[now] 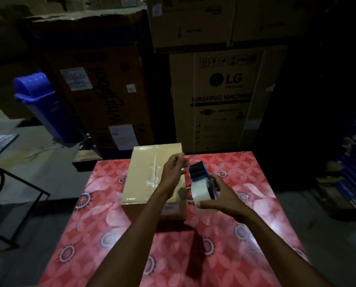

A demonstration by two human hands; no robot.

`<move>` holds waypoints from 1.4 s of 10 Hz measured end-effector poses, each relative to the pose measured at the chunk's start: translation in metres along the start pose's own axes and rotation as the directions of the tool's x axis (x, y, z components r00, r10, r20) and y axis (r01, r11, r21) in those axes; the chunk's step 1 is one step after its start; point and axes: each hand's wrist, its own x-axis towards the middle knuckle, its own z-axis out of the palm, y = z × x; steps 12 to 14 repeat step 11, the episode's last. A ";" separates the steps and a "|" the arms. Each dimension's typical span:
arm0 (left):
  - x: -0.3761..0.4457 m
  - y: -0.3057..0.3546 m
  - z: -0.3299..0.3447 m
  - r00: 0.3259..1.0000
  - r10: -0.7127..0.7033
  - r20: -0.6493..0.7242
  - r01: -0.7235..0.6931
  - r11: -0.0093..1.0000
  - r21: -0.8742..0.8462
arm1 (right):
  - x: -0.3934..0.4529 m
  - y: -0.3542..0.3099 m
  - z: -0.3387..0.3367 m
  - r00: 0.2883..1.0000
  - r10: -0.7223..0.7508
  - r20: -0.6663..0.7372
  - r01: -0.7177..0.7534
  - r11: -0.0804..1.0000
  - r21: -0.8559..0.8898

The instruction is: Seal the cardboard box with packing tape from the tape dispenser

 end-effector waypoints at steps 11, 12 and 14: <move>-0.128 -0.158 0.018 0.977 -0.031 0.210 -0.191 0.303 0.934 | -0.066 0.138 0.047 0.854 -0.289 -0.431 -0.197 0.587 -0.785; -0.128 -0.158 0.018 0.977 -0.031 0.210 -0.191 0.303 0.934 | -0.066 0.138 0.047 0.854 -0.289 -0.431 -0.197 0.587 -0.785; -0.128 -0.158 0.018 0.977 -0.031 0.210 -0.191 0.303 0.934 | -0.066 0.138 0.047 0.854 -0.289 -0.431 -0.197 0.587 -0.785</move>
